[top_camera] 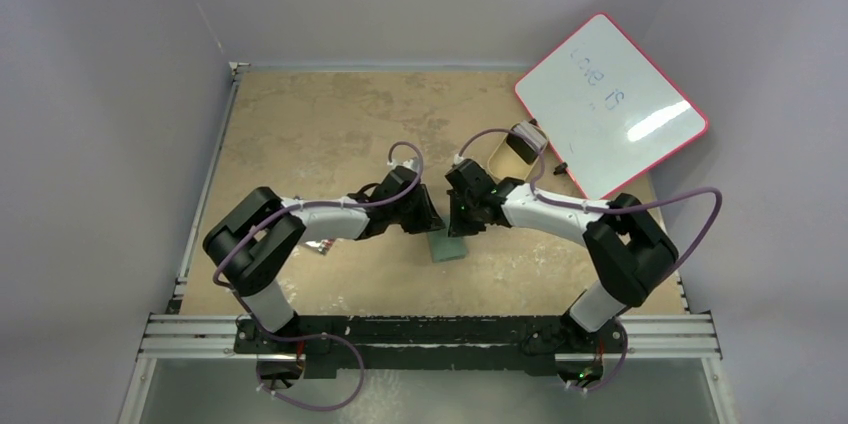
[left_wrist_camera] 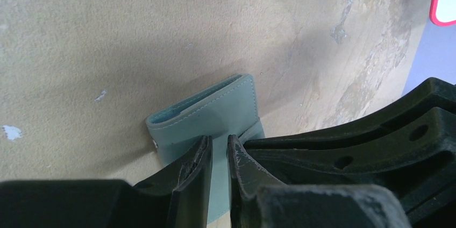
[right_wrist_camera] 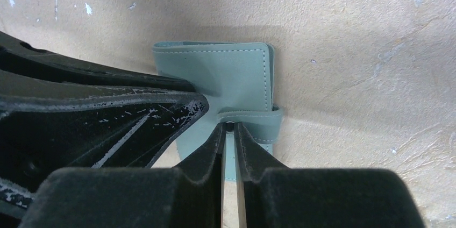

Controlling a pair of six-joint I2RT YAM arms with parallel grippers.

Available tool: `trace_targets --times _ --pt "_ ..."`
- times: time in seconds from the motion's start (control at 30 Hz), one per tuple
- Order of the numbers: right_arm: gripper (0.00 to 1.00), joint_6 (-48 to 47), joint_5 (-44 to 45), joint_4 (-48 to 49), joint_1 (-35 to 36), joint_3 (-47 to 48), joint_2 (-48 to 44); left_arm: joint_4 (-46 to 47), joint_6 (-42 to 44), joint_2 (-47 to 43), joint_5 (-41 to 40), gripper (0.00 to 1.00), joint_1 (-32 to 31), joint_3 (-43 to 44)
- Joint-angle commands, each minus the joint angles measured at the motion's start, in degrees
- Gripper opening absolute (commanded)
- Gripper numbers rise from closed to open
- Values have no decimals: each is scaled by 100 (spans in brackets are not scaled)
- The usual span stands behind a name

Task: Put the credit cards into the card holder
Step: Close the card holder at the center of the board, then reset both arms

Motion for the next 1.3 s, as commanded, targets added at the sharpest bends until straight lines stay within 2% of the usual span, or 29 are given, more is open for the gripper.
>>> trace_targets --times 0.0,0.23,0.43,0.53,0.63,0.77,0.83,0.9,1.0,1.13,1.2,1.27 --pt "11 -16 715 -232 243 -148 914 -43 36 -142 -67 16 -34 -192" --pt "11 -16 866 -505 278 43 1093 -76 79 -282 -64 16 5 -224" --pt "13 24 909 -465 274 322 488 -494 255 -845 -356 20 157 -156" --pt "16 -21 1036 -114 270 321 -162 -968 365 -1301 -819 27 193 -80" --pt "23 -31 1185 337 273 312 -883 -1539 514 -1764 -1303 37 195 100" --pt "31 -26 1257 817 275 47 -1758 -2402 808 -2428 -1998 56 204 516" --pt "36 -49 1309 831 283 -31 -2142 -2788 1007 -2734 -2327 59 202 752" --pt "41 -119 1434 736 274 -48 -2532 -3120 1212 -3060 -2633 61 198 998" --pt "63 -249 1648 516 278 -18 -3203 -3522 1564 -3467 -2858 64 203 1366" --pt "82 -483 1901 309 277 30 -3962 -3402 2082 -4115 -2957 67 201 1470" --pt "96 -511 1942 230 278 44 -4218 -3308 2120 -4460 -2999 68 202 1432" --pt "99 -486 1946 121 278 88 -4390 -3291 2178 -4716 -2944 70 195 1455"
